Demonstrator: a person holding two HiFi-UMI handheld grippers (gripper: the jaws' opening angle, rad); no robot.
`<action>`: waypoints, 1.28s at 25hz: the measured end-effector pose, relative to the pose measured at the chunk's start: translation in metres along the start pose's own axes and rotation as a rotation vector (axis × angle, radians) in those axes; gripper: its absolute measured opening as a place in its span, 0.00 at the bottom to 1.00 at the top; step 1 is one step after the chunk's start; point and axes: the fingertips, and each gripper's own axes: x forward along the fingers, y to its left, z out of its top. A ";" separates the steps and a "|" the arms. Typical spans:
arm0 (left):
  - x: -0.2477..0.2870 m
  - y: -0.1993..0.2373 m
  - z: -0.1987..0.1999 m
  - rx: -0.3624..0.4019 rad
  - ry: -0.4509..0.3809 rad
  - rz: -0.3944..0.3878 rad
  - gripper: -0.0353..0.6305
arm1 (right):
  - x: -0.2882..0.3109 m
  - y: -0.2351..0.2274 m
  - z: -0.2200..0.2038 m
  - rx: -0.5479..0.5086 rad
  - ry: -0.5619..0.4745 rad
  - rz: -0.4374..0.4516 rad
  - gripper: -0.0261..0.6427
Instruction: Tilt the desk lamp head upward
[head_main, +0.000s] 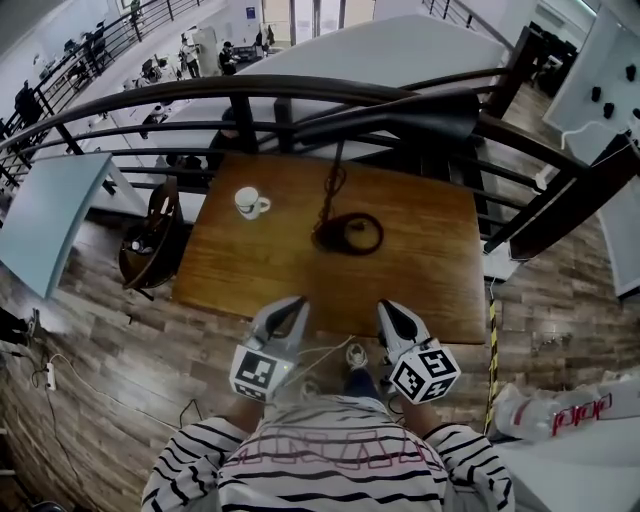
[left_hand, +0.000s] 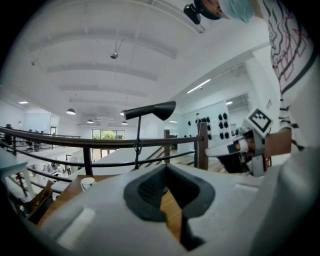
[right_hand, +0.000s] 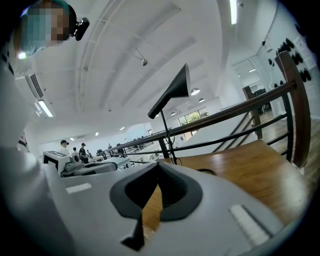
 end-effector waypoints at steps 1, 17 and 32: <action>-0.001 -0.001 -0.001 0.000 0.003 0.001 0.06 | -0.001 0.000 -0.002 -0.001 0.006 -0.004 0.04; -0.010 -0.025 -0.009 -0.005 0.005 -0.048 0.06 | -0.018 0.004 -0.008 -0.038 -0.008 -0.054 0.04; -0.011 -0.020 -0.005 -0.022 0.006 -0.031 0.06 | -0.017 0.005 0.003 -0.050 -0.020 -0.064 0.04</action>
